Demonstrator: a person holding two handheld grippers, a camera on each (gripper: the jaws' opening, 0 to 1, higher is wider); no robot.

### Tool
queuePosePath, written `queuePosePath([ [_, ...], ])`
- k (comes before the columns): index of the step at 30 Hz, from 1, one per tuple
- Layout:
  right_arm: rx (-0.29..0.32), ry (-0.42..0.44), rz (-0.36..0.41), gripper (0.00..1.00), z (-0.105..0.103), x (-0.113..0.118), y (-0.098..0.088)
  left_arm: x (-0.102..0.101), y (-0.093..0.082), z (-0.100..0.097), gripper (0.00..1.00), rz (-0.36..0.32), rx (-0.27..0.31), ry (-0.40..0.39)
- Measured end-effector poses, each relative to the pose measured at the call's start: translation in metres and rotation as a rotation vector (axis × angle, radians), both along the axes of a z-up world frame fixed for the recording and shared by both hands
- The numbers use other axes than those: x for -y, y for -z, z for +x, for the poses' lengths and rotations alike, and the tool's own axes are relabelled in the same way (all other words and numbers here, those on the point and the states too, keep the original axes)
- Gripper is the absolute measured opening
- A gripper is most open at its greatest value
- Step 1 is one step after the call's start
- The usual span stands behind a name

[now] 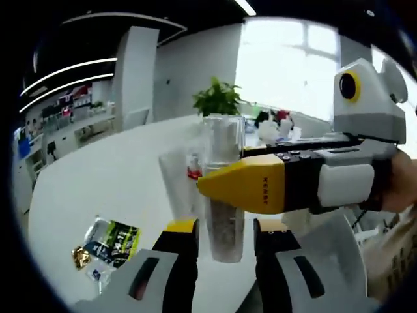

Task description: Arrange the skincare products in the storage area until every visible bottle or jar stands upright without overlapping.

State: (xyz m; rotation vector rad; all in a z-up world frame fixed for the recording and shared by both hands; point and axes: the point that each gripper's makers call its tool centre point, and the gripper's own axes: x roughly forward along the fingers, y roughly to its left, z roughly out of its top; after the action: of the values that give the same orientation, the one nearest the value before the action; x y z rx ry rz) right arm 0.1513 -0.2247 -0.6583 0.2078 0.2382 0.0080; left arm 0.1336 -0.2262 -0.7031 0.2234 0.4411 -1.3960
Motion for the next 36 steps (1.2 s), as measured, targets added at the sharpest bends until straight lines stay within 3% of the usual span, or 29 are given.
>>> queuePosePath([
  [7, -0.011, 0.038, 0.005, 0.19, -0.004, 0.014, 0.006, 0.027, 0.004, 0.001, 0.21, 0.01, 0.022, 0.048],
  [10, -0.002, 0.025, -0.008, 0.19, -0.005, 0.019, 0.008, 0.031, 0.006, 0.0, 0.19, 0.002, -0.009, 0.069],
  [12, 0.012, -0.059, -0.034, 0.2, -0.006, 0.015, 0.008, 0.032, 0.008, -0.002, 0.19, 0.008, -0.02, 0.095],
  [14, 0.024, -0.116, -0.003, 0.2, -0.009, 0.019, 0.007, 0.035, 0.007, -0.006, 0.18, -0.013, -0.013, 0.141],
  [16, 0.028, -0.188, -0.015, 0.21, -0.014, 0.023, 0.005, 0.038, 0.006, -0.015, 0.18, -0.015, -0.008, 0.22],
  [18, 0.02, -0.27, -0.065, 0.22, -0.02, 0.023, 0.004, 0.042, 0.004, -0.023, 0.18, -0.033, -0.015, 0.264],
  [23, -0.023, -0.449, -0.079, 0.22, -0.034, 0.028, 0.0, 0.05, 0.001, -0.035, 0.18, -0.056, 0.014, 0.38],
  [30, -0.068, -0.547, -0.109, 0.22, -0.032, 0.035, 0.004, 0.06, 0.009, -0.036, 0.18, -0.064, 0.024, 0.427],
  [34, -0.096, -0.552, -0.123, 0.22, -0.026, 0.04, 0.009, 0.068, 0.016, -0.03, 0.18, -0.062, 0.025, 0.424],
  [36, -0.111, -0.531, -0.147, 0.22, -0.023, 0.043, 0.015, 0.072, 0.022, -0.025, 0.18, -0.048, 0.062, 0.425],
])
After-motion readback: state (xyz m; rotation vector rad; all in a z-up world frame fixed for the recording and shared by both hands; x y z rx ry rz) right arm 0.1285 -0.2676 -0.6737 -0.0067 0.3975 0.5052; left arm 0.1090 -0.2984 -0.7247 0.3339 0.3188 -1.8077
